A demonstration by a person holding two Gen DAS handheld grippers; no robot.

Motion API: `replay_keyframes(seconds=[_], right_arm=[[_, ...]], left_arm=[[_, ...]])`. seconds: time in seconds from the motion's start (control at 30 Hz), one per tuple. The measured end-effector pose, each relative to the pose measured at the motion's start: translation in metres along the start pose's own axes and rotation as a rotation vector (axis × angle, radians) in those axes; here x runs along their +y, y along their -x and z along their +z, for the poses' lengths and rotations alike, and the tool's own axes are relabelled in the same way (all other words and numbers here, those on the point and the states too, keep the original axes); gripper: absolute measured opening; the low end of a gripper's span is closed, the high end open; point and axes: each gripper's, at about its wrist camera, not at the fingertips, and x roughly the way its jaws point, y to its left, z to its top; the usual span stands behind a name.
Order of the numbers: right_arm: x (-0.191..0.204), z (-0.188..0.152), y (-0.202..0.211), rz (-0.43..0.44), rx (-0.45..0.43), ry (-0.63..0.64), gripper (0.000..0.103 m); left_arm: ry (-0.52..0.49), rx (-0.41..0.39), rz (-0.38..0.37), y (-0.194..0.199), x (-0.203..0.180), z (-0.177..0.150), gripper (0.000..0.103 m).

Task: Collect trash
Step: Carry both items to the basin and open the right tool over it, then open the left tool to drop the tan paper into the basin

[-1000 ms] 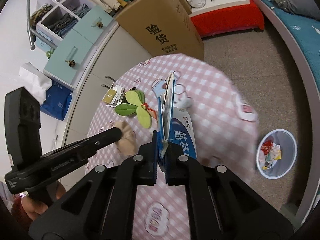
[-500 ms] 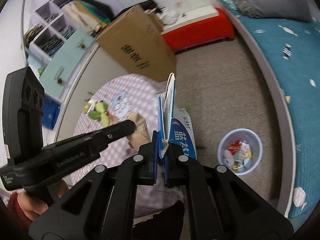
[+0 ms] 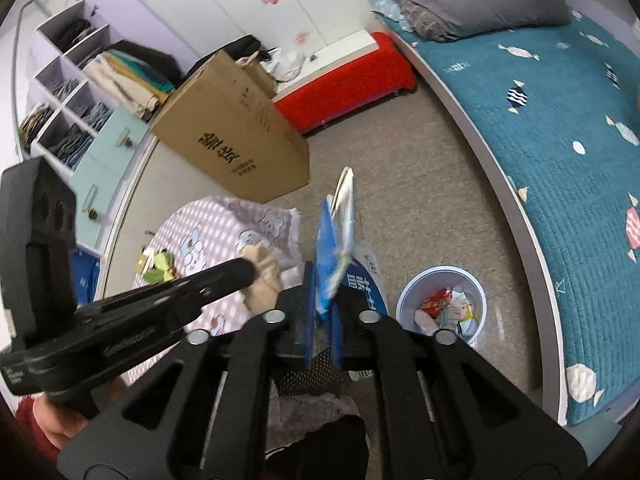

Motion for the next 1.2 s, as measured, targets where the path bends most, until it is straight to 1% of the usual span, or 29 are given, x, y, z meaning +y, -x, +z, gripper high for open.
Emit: replay_keyframes(seconds=[0.03, 0.07, 0.37, 0.7, 1.07, 1.2], right_arm=[[-0.003, 0.002, -0.001, 0.003, 0.000, -0.013, 0.044], [-0.007, 0.004, -0.001, -0.016, -0.012, -0.019, 0.063], [-0.012, 0.007, 0.006, -0.033, -0.027, -0.019, 0.063], [-0.027, 0.005, 0.022, -0.092, -0.064, -0.047, 0.063], [-0.039, -0.001, 0.038, -0.149, -0.099, -0.079, 0.064], [-0.040, -0.004, 0.043, -0.160, -0.109, -0.095, 0.065]], left_arm=[[-0.003, 0.002, 0.003, -0.001, -0.001, 0.002, 0.004], [-0.005, 0.005, 0.002, -0.002, -0.002, 0.003, 0.004], [-0.031, 0.036, 0.002, -0.016, -0.011, 0.016, 0.005], [-0.089, 0.062, -0.019, -0.030, -0.036, 0.024, 0.005], [-0.146, 0.070, -0.025, -0.036, -0.056, 0.027, 0.005], [-0.160, 0.066, -0.025, -0.035, -0.060, 0.026, 0.007]])
